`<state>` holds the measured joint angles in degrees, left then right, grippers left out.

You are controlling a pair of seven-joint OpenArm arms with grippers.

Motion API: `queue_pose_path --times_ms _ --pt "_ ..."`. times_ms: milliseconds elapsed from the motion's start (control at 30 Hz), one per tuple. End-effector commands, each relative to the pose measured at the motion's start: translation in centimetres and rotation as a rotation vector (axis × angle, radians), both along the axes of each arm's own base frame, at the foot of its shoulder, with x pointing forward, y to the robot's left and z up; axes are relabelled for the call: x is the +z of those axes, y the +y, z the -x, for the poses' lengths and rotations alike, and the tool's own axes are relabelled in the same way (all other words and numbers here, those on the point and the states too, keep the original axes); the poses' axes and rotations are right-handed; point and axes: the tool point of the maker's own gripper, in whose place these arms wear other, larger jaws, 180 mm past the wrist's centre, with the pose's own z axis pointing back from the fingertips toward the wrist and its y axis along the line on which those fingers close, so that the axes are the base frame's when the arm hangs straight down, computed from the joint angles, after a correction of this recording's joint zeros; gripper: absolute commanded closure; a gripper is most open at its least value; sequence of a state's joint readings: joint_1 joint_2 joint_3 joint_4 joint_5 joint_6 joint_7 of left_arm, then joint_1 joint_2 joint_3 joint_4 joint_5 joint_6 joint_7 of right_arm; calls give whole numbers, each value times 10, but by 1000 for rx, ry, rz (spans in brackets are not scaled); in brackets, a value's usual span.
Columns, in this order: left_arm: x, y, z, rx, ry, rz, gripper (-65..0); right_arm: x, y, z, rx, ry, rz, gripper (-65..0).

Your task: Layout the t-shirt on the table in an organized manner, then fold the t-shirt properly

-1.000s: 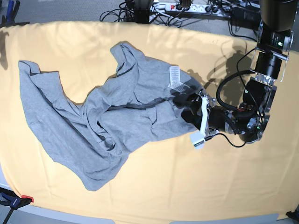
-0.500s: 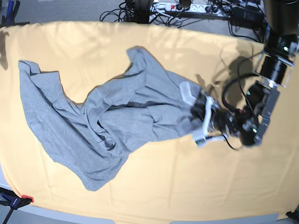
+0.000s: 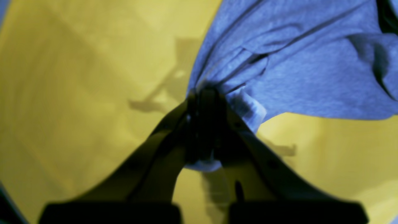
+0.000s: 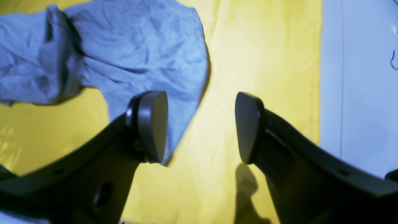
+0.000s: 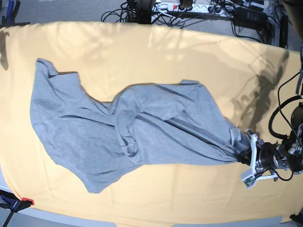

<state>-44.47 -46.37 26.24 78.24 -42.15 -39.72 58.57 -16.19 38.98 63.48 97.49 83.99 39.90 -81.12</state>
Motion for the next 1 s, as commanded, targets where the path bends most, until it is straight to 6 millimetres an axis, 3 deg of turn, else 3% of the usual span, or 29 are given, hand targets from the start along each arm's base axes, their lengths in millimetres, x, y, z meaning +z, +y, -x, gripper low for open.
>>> queue_pose_path --times_ms 0,233,333,367,500,533,667,733,800,967 --pt "23 8 -10 5 -71 -11 0 18 -1 -5 16 -45 30 -362" --pt "24 25 -15 24 -107 -102 0 11 6 -8 43 -23 23 -362" --pt "29 34 -24 191 -124 -45 0 -1 20 -13 91 17 9 -362" --pt "29 35 -25 228 -118 -30 -35 -7 25 -15 111 33 3 -362" --pt "24 41 -21 253 -86 -55 -392 -28 49 -20 192 101 -21 -362" --pt "23 46 -20 262 -84 -80 -423 -33 54 -20 211 116 -26 -362" --pt "20 49 -17 293 -53 -86 -424 -41 65 -22 247 142 -37 -362" --pt "19 34 -12 281 -12 3 -424 -41 65 -22 247 142 -38 -362" --pt "20 6 -1 206 63 141 -424 -41 65 -22 247 142 -38 -362" --pt "25 -71 48 -133 278 396 -424 -41 65 -22 246 141 -38 -362"
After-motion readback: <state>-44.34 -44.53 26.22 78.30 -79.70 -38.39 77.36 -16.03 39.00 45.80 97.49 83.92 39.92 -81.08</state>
